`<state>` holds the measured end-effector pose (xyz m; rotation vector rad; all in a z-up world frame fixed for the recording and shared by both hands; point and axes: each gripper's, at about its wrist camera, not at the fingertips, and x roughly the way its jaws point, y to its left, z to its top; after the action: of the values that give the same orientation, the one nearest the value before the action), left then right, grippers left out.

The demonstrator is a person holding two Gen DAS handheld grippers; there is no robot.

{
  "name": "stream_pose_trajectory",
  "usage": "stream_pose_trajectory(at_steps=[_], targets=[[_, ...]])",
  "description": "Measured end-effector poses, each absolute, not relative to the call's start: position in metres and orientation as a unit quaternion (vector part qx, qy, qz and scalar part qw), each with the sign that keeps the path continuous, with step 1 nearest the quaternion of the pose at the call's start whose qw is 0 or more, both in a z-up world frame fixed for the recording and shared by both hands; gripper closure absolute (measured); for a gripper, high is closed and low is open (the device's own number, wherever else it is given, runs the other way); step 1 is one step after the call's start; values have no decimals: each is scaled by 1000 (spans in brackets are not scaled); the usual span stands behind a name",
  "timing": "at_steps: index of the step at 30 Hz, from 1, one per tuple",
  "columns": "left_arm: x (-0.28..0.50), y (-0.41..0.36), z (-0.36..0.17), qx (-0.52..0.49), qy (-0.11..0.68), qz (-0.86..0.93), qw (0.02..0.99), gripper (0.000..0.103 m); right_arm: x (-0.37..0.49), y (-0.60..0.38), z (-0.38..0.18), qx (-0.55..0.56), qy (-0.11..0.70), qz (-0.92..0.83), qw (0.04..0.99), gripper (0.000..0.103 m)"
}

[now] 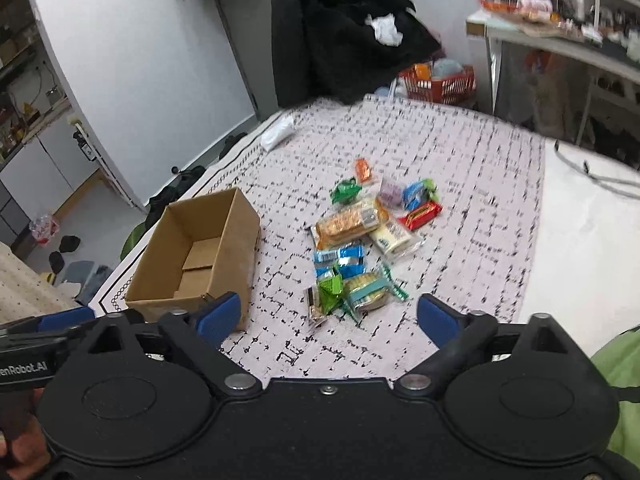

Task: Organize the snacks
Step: 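Lower both tools to the snack pile and close on small candies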

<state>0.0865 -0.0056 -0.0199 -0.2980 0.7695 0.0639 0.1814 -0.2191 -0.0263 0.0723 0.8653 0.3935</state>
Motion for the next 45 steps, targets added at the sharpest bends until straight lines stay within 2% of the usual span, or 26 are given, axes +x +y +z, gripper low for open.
stream_pose_trajectory(at_steps=[12, 17, 30, 33, 35, 38, 45], targets=[[134, -24, -48, -162, 396, 15, 904, 20, 230, -237, -71, 99, 465, 165, 864, 28], [153, -34, -63, -163, 412, 8, 897, 32, 248, -246, -88, 132, 483, 158, 851, 36], [198, -55, -111, -165, 461, 15, 872, 54, 284, -255, -130, 189, 532, 159, 810, 37], [209, -56, -125, -167, 473, 23, 865, 59, 293, -255, -142, 200, 545, 159, 798, 40], [216, -55, -134, -169, 480, 29, 860, 63, 300, -256, -152, 211, 559, 160, 786, 46], [224, -56, -145, -170, 490, 33, 855, 66, 307, -256, -165, 229, 576, 169, 766, 50], [242, -60, -167, -168, 507, 39, 844, 66, 321, -251, -185, 241, 597, 172, 746, 55]])
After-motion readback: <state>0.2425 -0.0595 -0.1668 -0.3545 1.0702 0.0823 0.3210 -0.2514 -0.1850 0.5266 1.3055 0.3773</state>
